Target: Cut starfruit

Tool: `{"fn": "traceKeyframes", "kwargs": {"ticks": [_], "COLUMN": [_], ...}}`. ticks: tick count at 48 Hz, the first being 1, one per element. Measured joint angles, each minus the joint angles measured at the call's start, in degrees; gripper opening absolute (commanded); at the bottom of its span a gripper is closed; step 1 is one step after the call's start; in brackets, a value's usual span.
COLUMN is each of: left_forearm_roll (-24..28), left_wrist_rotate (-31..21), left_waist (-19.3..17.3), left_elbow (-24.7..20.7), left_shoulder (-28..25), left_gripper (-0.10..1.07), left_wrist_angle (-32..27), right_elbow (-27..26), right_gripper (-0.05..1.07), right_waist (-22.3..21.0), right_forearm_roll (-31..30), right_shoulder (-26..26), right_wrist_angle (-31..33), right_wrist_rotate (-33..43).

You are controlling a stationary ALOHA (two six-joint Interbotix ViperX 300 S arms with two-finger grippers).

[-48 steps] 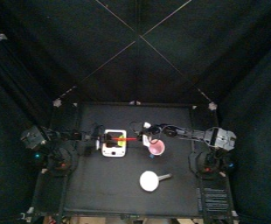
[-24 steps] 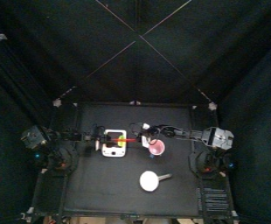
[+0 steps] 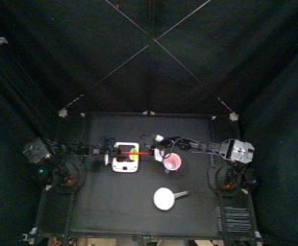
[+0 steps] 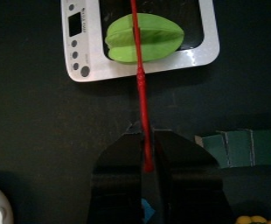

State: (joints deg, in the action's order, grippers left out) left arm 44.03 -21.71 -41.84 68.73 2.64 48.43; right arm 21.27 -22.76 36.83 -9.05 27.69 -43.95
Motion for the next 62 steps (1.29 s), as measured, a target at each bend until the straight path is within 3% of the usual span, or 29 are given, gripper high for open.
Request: {"fn": "traceKeyframes", "kwargs": {"ticks": [62], "left_forearm_roll": [0.0], "left_wrist_rotate": [0.0], "left_waist": [0.0], "left_elbow": [-0.26], "left_shoulder": [-1.58], "left_gripper": [0.3], "left_wrist_angle": [-0.26], "right_elbow": [0.0], "right_gripper": [0.34], "right_waist": [0.18], "right_forearm_roll": [-0.09], "right_shoulder": [-2.02], "right_wrist_angle": [-0.26], "right_wrist_rotate": [0.09]}}
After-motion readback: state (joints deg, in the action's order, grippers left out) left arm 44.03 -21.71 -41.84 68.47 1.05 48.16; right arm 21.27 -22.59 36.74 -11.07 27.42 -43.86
